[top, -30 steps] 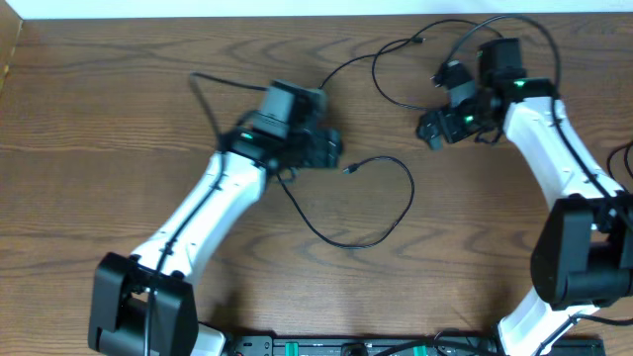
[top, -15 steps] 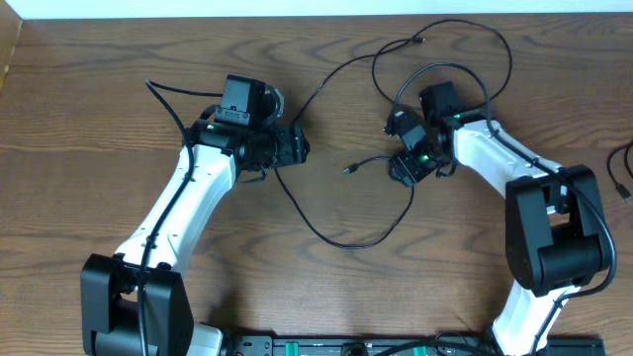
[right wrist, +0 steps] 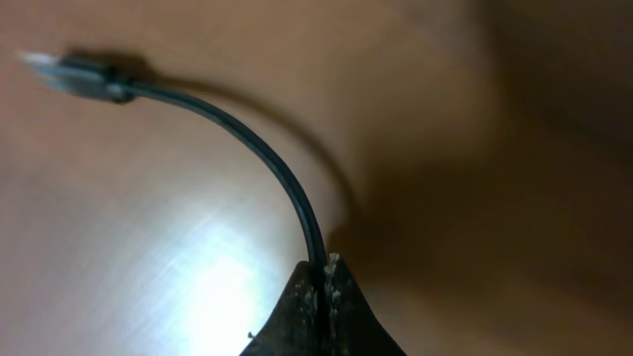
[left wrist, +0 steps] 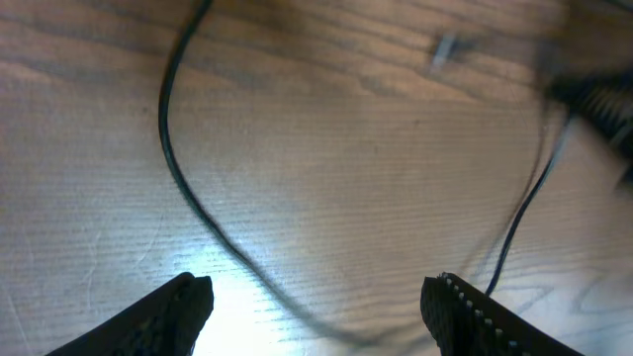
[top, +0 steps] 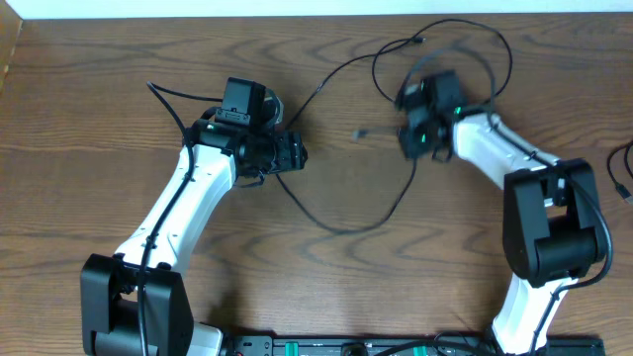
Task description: Untangle cables
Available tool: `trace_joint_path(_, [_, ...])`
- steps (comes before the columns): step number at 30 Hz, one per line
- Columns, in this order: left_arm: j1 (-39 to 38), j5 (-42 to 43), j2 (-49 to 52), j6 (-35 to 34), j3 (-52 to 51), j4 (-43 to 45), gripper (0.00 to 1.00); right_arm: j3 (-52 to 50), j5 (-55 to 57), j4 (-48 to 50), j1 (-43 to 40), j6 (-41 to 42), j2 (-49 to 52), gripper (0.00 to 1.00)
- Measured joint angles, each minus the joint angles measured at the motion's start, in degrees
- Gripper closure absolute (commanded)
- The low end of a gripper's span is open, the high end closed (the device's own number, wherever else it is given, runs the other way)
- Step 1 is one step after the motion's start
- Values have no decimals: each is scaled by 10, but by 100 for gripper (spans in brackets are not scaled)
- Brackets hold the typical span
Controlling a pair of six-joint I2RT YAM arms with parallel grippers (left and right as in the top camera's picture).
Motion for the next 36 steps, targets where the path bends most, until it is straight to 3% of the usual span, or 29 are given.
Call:
trace_joint_path(6, [0, 0, 0, 0, 0, 2, 27, 215, 101, 33, -66, 66, 6, 95])
trace_joint_path(8, [0, 0, 0, 0, 0, 12, 27, 268, 91, 43, -98, 87, 6, 83])
trace_joint_path(9, [0, 0, 0, 0, 0, 15, 27, 289, 82, 40, -118, 97, 5, 23])
trace_joint_path(10, [0, 0, 0, 0, 0, 19, 27, 300, 73, 34, -133, 103, 5, 1])
trace_joint_path(17, [-2, 0, 0, 0, 0, 23, 27, 310, 19, -112, -166, 97, 81, 1])
trace_joint_path(23, [-25, 0, 0, 0, 0, 24, 27, 301, 3, -209, -101, 51, 142, 1])
trace_joint_path(32, [-36, 0, 0, 0, 0, 22, 27, 301, 59, -207, -12, 141, 142, 1])
trace_joint_path(36, [-36, 0, 0, 6, 0, 17, 27, 301, 84, -193, -10, 42, 145, 1])
